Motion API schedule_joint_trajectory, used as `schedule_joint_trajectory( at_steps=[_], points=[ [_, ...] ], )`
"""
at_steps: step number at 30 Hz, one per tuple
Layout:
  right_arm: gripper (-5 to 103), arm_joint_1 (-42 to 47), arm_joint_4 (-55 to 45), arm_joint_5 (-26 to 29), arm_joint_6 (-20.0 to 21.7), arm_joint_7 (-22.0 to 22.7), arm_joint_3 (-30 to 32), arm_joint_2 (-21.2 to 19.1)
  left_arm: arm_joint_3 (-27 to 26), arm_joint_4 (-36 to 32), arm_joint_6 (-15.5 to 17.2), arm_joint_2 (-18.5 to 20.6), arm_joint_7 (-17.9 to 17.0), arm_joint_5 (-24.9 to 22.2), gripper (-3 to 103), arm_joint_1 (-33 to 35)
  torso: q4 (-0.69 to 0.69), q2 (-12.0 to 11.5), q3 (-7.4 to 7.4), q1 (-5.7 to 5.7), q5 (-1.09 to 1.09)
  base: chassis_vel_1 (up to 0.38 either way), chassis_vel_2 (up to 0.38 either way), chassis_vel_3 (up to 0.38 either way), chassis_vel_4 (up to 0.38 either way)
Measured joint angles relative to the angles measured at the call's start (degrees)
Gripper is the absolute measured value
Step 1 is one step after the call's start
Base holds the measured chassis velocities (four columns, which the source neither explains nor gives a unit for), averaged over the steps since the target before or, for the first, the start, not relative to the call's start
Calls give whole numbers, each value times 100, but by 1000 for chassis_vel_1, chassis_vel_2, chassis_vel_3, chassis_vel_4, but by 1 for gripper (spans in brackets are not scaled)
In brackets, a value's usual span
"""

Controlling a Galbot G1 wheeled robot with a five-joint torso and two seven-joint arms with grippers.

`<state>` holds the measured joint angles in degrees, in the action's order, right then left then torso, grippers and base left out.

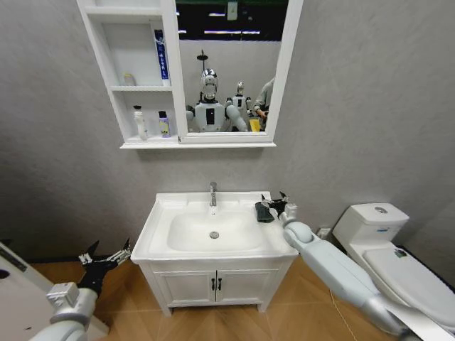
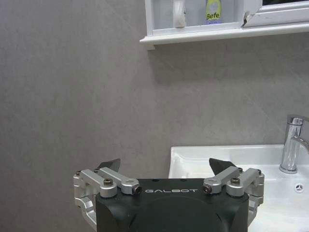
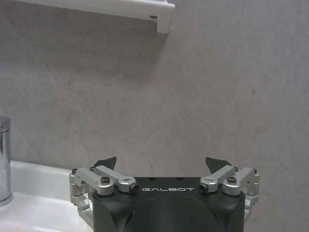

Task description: Move facial cleanser and shampoo from washbasin to cabinet, then wipe washbasin with towel.

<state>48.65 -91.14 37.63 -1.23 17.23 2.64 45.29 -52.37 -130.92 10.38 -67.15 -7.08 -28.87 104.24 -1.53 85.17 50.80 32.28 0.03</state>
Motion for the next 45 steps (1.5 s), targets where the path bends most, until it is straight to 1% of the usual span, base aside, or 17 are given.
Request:
schedule_joint_trajectory(
  at_steps=[1,2,3,4,6,8,9,11,12,14,15,16,18,19,21,26,45],
  points=[
    [100,562,-544,-21,-69,10,335,-226,0,0,0,0,-1,0,100,-1,-6,0,0,0,2,0,0,0,0],
    [100,1105,-1000,-65,-121,6,769,-376,0,-1,0,0,2,0,100,0,1,0,0,0,0,0,0,0,0],
    [100,1732,-1383,-178,-187,-31,1294,-451,0,0,0,0,2,0,100,-1,3,1,-1,-1,-8,0,0,0,0],
    [100,1732,-1383,-178,-187,-31,1294,-451,0,0,0,0,2,0,100,-1,3,1,-1,-1,-8,0,0,0,0],
    [100,2984,-1950,-523,-317,-115,2213,-380,0,0,0,0,1,0,100,0,1,0,0,0,1,0,0,0,0],
    [100,4013,-2486,-771,-390,-157,2933,-112,0,0,0,0,2,0,100,0,0,1,-1,-1,1,0,0,0,0],
    [100,4013,-2486,-771,-390,-157,2933,-112,0,0,0,0,2,0,100,0,0,1,-1,-1,1,0,0,0,0],
    [100,5158,-3099,-956,-417,-99,3668,308,0,0,1,0,0,0,100,0,2,1,0,-1,0,0,0,0,0],
    [100,5158,-3099,-956,-417,-99,3668,308,0,0,1,0,0,0,100,0,2,1,0,-1,0,0,0,0,0],
    [100,6171,-3658,-1072,-457,-17,4378,807,0,0,1,0,1,0,100,-1,2,1,-1,-1,-7,0,0,0,0],
    [100,6171,-3658,-1072,-457,-17,4378,807,0,0,1,0,1,0,100,-1,2,1,-1,-1,-7,0,0,0,0],
    [100,6855,-4010,-1144,-557,3,4747,1197,0,0,1,0,0,0,100,0,-1,1,-1,-1,-5,0,0,0,0],
    [100,7446,-4343,-1252,-734,61,5013,1769,0,0,1,0,0,0,100,0,0,2,-1,-2,-4,0,0,0,0],
    [100,7446,-4343,-1252,-734,61,5013,1769,0,0,1,0,0,0,100,0,0,2,-1,-2,-4,0,0,0,0],
    [100,7634,-4493,-1278,-825,160,5031,2021,0,0,1,0,0,0,100,0,-2,2,-1,-2,-4,0,0,0,0],
    [100,7536,-4498,-1392,-839,146,4873,2011,0,0,1,0,0,0,100,0,4,1,1,0,-2,0,0,0,0],
    [100,7420,-4420,-1382,-800,114,4783,1977,0,0,1,0,0,0,100,0,2,0,1,2,-3,0,0,0,0]
  ],
)
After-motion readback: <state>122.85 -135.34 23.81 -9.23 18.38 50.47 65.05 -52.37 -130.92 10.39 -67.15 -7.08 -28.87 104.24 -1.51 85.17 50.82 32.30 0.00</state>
